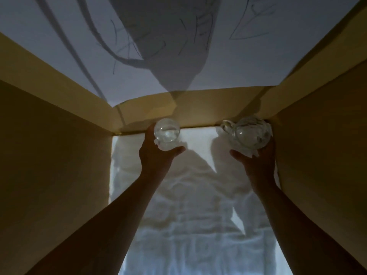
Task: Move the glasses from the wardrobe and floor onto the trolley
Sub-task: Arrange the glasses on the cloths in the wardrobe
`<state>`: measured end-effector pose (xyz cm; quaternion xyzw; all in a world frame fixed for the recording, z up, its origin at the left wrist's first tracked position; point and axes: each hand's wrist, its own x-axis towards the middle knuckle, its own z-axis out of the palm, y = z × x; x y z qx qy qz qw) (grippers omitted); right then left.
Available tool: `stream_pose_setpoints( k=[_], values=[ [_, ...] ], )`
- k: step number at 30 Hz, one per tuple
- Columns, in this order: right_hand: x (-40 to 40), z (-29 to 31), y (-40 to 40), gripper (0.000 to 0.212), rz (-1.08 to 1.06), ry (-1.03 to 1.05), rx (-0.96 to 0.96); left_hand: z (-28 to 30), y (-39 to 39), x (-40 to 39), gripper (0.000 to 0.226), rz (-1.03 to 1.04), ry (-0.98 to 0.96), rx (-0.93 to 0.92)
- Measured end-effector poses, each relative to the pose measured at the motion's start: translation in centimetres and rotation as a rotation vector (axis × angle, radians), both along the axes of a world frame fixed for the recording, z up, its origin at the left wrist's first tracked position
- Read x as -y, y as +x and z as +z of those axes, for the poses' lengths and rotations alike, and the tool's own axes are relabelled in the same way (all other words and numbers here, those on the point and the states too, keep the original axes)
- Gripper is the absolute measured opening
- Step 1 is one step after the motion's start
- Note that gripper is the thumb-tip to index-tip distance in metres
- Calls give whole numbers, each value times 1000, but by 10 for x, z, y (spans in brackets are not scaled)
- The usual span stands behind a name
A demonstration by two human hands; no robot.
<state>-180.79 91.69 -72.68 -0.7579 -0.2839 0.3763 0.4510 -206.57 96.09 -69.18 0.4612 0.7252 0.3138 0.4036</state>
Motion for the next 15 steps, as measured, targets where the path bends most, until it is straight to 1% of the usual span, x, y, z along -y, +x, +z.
stream_pose_setpoints(
  k=[3,5,8,11,15],
  values=[
    [-11,-1,-1,114,-2,72,52,1,2,-1,99,13,46,16],
    [-13,2,-3,109,-29,88,72,3,1,-1,93,51,60,-1],
    [-3,12,-8,103,-50,67,25,8,-4,11,80,71,58,-35],
    [18,31,-16,106,-74,-1,-44,24,-10,31,80,70,19,-43],
    [41,65,-29,104,-24,-24,-4,57,-13,59,84,110,-6,8]
  ],
)
